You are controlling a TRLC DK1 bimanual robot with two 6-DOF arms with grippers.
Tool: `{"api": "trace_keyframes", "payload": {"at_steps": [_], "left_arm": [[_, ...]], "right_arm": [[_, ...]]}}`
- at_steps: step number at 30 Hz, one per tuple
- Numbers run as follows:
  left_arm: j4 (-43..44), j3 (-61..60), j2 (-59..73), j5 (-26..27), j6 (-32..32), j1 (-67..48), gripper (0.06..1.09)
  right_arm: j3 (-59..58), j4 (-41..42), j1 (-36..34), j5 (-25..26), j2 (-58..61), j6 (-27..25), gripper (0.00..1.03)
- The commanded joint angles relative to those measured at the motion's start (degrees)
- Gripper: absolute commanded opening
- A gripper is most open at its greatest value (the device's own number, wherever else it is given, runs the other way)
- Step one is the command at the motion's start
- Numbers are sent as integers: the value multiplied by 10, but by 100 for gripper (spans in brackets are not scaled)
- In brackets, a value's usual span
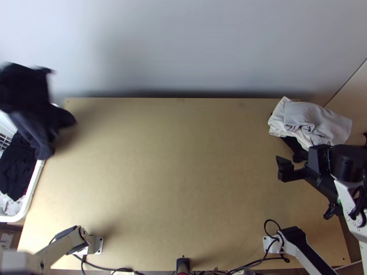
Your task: Fold the t-shirt
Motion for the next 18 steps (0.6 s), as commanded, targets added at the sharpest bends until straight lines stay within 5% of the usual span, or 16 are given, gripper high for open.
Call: {"api": "trace_keyframes", "payload": {"at_steps": [1,11,18], "left_arm": [[-68,-98,-109,22,9,-201,9],[-90,-215,-134,22,-6,-362,9],[-22,-262,-106,10,-5,-400,9]], "right_arm": [[-4,-12,22,0,-23,4,98],[-1,-31,30,-1,-33,5,98],[-3,-34,18,-1,-42,5,98]]}}
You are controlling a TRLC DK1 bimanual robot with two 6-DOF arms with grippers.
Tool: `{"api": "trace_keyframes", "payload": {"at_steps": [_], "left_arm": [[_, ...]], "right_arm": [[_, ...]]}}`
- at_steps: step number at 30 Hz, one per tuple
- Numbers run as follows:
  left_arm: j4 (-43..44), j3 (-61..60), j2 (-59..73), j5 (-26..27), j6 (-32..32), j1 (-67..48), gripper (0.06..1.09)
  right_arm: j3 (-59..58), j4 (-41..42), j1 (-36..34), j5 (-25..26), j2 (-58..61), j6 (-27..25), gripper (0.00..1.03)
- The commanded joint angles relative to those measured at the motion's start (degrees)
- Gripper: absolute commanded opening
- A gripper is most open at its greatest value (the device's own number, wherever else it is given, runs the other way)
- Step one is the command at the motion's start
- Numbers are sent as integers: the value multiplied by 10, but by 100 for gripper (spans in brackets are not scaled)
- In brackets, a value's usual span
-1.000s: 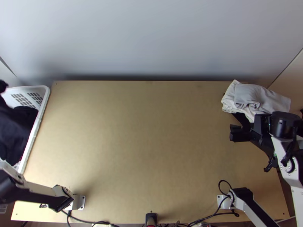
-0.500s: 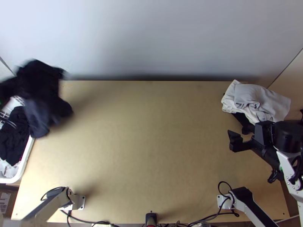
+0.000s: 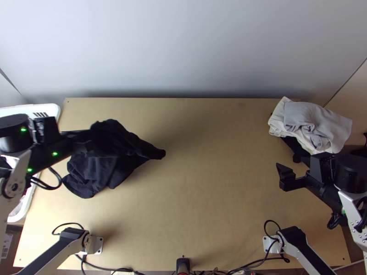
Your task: Fold the t-shirt
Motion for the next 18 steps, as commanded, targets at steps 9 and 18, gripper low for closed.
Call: {"api": "trace_keyframes", "payload": {"at_steps": [9,18], "left_arm": [[138,-105,87,-61,18,-169,9],[178,-63,192,-69,17,-315,9]], "right_arm": [[-23,-3,-41,-15,-12,0,98],[-41,9,-76,-15,-6,-9,98]]}}
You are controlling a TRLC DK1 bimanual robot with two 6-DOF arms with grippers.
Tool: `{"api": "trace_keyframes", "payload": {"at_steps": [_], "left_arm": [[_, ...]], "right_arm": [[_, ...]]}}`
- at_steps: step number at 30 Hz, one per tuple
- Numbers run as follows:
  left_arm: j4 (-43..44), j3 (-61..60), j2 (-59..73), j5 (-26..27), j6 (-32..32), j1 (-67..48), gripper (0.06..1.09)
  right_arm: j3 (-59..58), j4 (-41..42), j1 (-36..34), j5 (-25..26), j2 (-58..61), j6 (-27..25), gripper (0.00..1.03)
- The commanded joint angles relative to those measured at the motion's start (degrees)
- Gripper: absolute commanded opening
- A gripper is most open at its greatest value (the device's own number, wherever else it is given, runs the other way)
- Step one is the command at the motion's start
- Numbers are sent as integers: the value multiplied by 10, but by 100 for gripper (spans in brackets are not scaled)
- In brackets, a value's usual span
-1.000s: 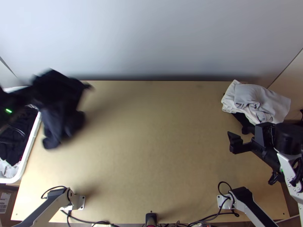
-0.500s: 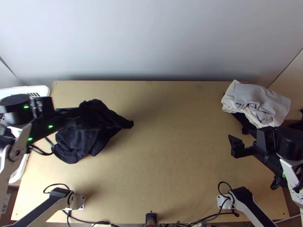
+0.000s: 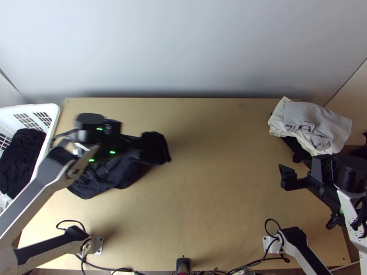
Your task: Fold the t-shirt
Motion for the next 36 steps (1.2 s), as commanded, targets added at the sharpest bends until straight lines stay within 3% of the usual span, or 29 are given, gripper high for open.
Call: {"api": "trace_keyframes", "payload": {"at_steps": [1,12,25,33,34,36], "left_arm": [[28,35,81,-7,0,-113,9],[40,148,217,-7,-12,-226,9],[54,180,337,-3,-14,-380,12],[-8,226,350,-17,-5,-392,96],[-24,231,345,-21,9,-386,102],[-48,233,331,-32,22,-368,102]], "right_arm": [[-16,10,-28,-2,5,-7,98],[-28,23,-55,-3,22,-10,98],[-28,37,-62,-8,44,-12,98],[-38,37,-45,-18,44,-12,98],[-40,37,-42,-19,44,-12,98],[-45,46,-37,-24,44,-11,98]]}}
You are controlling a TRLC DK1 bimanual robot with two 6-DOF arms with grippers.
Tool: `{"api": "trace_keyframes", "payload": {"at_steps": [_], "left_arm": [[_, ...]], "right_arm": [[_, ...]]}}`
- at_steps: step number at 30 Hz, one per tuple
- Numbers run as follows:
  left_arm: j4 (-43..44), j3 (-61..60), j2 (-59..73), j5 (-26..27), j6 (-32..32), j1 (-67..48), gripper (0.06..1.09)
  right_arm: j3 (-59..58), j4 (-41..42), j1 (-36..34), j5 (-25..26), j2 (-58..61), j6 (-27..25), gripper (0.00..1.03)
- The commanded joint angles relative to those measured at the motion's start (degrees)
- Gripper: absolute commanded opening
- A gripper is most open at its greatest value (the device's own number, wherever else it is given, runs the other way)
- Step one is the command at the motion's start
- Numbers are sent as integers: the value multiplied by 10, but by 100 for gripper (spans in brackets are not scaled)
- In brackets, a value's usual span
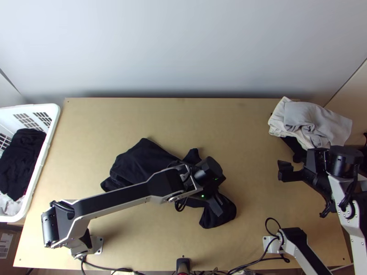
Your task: Fold the t-shirt
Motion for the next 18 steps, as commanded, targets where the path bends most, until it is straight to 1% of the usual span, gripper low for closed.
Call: {"api": "trace_keyframes", "payload": {"at_steps": [1,5,8,13,18], "left_arm": [[-68,25,-17,-26,36,22,102],[-113,18,-59,-34,53,87,102],[-136,-13,-96,-34,68,145,102],[-136,-113,-167,-36,87,256,102],[-104,-194,-204,-54,101,346,102]], "right_arm": [[-12,13,18,-12,5,2,98],[-11,31,31,-21,18,5,98],[-4,39,44,-23,28,6,98],[9,40,69,-24,44,2,98],[3,40,97,-32,51,-2,98]]}}
